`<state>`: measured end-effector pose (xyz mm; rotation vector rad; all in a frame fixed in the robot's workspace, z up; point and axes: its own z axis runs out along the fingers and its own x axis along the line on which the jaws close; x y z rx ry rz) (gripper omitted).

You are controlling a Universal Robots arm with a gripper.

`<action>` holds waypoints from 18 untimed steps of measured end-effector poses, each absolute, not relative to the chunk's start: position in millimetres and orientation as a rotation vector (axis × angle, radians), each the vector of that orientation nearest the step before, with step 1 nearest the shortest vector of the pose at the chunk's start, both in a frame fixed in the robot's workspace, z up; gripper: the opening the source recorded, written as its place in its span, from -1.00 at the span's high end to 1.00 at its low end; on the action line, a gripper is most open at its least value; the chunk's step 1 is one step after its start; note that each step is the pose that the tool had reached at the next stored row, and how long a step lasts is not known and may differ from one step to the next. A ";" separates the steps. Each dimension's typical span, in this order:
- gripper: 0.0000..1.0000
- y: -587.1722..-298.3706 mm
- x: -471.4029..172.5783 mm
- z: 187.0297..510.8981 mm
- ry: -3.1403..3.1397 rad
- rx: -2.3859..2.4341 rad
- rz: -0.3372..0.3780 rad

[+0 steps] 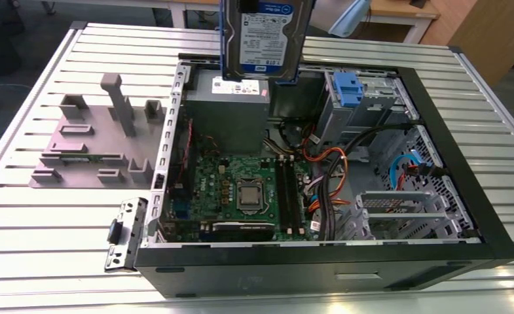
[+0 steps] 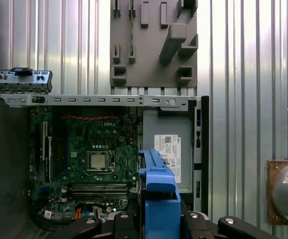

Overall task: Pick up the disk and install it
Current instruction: 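Pick up the disk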

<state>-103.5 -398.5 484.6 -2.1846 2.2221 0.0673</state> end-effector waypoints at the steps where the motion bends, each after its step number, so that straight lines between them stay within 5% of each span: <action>1: 0.27 -398.6 -103.4 484.5 2.222 -2.185 0.067; 18: 0.27 -402.7 -103.0 484.3 2.223 -2.185 0.066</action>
